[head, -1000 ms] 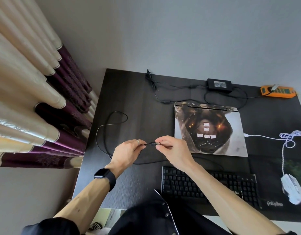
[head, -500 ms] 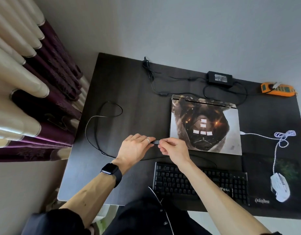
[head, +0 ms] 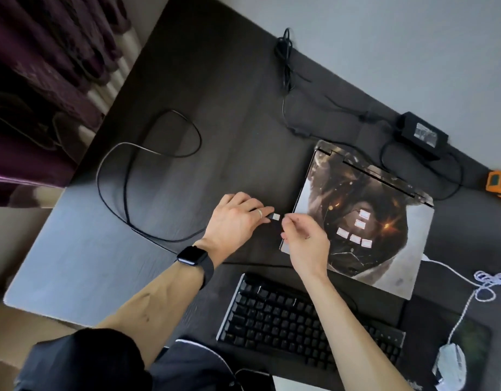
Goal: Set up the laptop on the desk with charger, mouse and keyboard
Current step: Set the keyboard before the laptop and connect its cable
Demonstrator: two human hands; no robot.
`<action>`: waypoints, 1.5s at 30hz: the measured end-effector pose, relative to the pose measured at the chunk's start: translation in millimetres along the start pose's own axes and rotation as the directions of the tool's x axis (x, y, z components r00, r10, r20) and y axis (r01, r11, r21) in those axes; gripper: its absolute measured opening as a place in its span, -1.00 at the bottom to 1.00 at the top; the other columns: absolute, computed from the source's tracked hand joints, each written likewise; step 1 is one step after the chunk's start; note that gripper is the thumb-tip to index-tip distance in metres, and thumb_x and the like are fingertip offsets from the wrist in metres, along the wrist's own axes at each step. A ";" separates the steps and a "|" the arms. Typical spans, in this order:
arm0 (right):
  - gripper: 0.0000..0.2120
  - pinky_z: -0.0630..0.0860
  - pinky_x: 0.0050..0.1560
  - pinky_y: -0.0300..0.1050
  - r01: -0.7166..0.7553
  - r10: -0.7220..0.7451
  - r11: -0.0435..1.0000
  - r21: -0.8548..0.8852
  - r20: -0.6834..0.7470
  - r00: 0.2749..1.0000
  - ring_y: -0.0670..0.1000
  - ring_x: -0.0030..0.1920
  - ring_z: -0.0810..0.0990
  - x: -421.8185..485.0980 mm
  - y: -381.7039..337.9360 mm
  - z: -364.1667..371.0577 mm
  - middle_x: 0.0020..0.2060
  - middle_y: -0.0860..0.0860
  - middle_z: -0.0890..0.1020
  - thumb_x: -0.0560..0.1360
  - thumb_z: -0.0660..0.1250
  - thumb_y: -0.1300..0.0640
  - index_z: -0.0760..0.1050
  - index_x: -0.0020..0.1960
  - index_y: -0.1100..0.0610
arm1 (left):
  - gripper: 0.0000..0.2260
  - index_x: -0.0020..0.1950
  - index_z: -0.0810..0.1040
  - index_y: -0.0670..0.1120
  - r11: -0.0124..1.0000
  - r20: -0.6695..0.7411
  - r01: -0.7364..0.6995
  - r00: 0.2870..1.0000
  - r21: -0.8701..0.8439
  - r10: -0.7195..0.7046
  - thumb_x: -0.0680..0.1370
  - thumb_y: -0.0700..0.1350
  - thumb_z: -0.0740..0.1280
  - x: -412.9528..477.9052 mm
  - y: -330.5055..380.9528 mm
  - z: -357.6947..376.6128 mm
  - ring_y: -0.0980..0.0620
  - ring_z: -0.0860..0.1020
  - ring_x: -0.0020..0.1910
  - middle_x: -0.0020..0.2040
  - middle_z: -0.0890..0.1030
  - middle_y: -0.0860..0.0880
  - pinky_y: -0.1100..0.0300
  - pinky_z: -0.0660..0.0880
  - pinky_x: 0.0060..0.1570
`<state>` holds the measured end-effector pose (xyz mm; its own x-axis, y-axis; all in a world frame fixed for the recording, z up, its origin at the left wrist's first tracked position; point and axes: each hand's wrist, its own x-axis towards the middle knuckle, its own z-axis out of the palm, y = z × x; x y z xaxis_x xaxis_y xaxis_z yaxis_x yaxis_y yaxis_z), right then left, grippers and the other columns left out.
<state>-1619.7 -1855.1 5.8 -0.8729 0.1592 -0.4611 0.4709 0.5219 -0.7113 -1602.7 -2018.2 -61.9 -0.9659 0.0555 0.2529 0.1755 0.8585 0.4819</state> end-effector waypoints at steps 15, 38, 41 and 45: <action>-0.55 0.29 0.37 0.08 0.295 -0.528 0.727 -0.620 -0.230 0.818 0.13 0.37 0.39 50.8 27.5 14.8 0.39 0.09 0.44 0.49 0.20 0.10 0.43 0.36 0.16 | -0.84 0.06 0.71 0.05 0.989 -0.064 -0.034 0.998 -0.142 0.026 0.50 -0.02 0.47 42.5 -7.6 46.6 0.01 0.42 0.06 -0.06 0.60 0.10 0.10 0.33 0.03; -0.56 0.28 0.43 0.00 0.271 -0.528 0.723 -0.636 -0.255 0.810 0.12 0.39 0.40 52.8 29.8 17.7 0.39 0.07 0.45 0.51 0.26 0.12 0.47 0.36 0.17 | -0.88 -0.01 0.72 -0.06 0.950 0.064 -0.279 0.955 -0.140 0.290 0.49 -0.08 0.50 73.0 -12.4 38.3 0.03 0.30 -0.14 -0.20 0.50 -0.01 0.17 0.21 -0.18; -0.57 0.31 0.42 0.07 0.278 -0.537 0.715 -0.642 -0.250 0.805 0.13 0.38 0.41 53.7 30.7 16.6 0.39 0.08 0.45 0.51 0.25 0.10 0.47 0.36 0.17 | -0.89 -0.05 0.72 -0.08 0.932 0.103 -0.347 0.929 -0.104 0.357 0.48 -0.07 0.50 78.7 -12.5 35.6 0.02 0.31 -0.14 -0.20 0.49 -0.01 0.17 0.26 -0.19; -0.56 0.32 0.41 0.11 0.276 -0.542 0.707 -0.651 -0.247 0.803 0.12 0.39 0.40 55.5 31.6 15.2 0.39 0.07 0.45 0.51 0.24 0.07 0.47 0.36 0.15 | -0.90 -0.11 0.69 -0.13 0.931 0.113 -0.346 0.926 -0.118 0.359 0.48 -0.10 0.50 81.7 -7.7 34.0 0.02 0.29 -0.16 -0.21 0.48 -0.02 0.12 0.39 -0.25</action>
<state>-1651.3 -1842.6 -50.4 -0.9879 0.0524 0.1461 0.0088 0.9586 -0.2845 -1689.5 -2003.0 -73.4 -0.8533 0.4173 0.3127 0.5204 0.7193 0.4602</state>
